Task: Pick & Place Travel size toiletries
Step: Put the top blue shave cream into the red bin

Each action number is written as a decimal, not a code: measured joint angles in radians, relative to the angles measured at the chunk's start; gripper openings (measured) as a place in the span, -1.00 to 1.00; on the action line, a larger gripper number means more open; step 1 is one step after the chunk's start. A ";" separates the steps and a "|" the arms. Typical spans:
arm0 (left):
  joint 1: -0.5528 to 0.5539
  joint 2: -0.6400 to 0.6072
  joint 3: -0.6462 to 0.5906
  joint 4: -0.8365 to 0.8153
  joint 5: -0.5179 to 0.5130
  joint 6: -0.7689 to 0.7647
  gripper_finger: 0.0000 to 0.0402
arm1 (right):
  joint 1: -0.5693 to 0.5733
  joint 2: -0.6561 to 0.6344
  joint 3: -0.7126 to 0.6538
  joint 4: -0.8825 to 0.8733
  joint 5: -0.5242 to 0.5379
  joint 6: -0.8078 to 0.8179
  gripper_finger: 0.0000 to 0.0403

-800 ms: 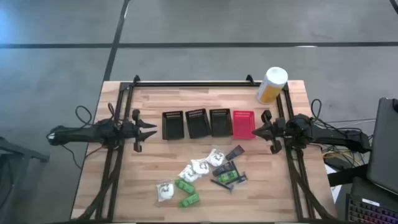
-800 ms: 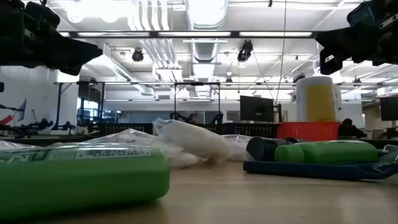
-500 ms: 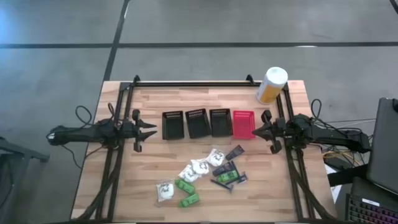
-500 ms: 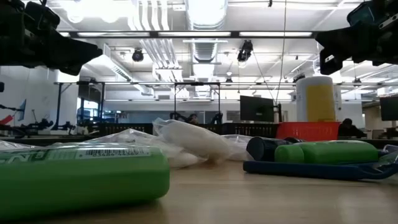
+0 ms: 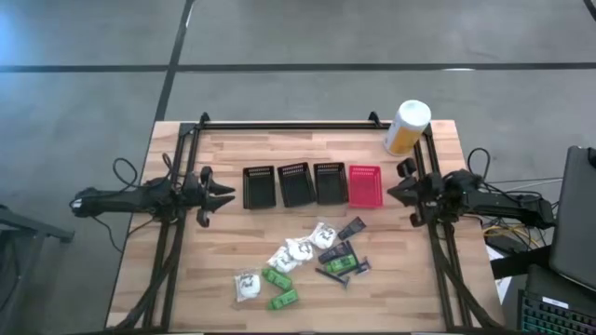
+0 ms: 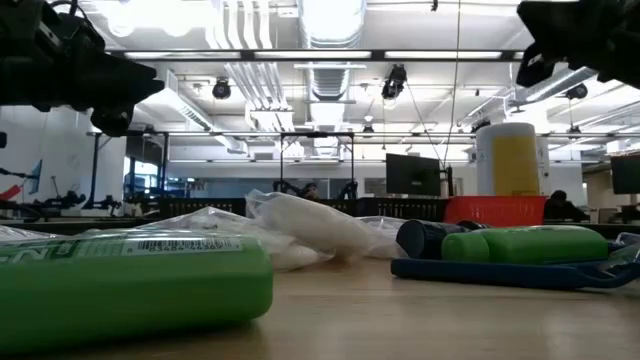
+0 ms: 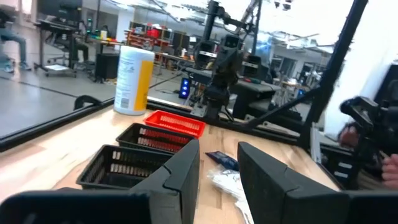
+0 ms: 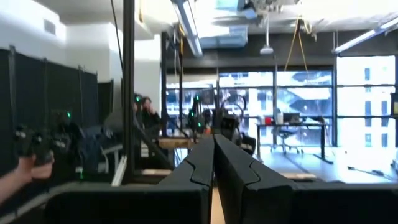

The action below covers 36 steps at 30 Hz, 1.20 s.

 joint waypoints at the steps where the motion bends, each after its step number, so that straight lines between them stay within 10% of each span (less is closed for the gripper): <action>1: 0.000 0.000 0.000 0.000 -0.003 0.000 -0.43 | 0.000 -0.001 0.000 0.011 0.000 0.009 -0.96; 23: 0.001 0.035 0.000 0.014 -0.026 0.041 -0.43 | 0.002 0.021 -0.001 0.050 0.096 0.142 -0.96; 36: 0.001 0.039 0.000 0.014 -0.270 0.040 -0.43 | 0.049 0.398 0.027 0.076 0.093 0.315 -0.96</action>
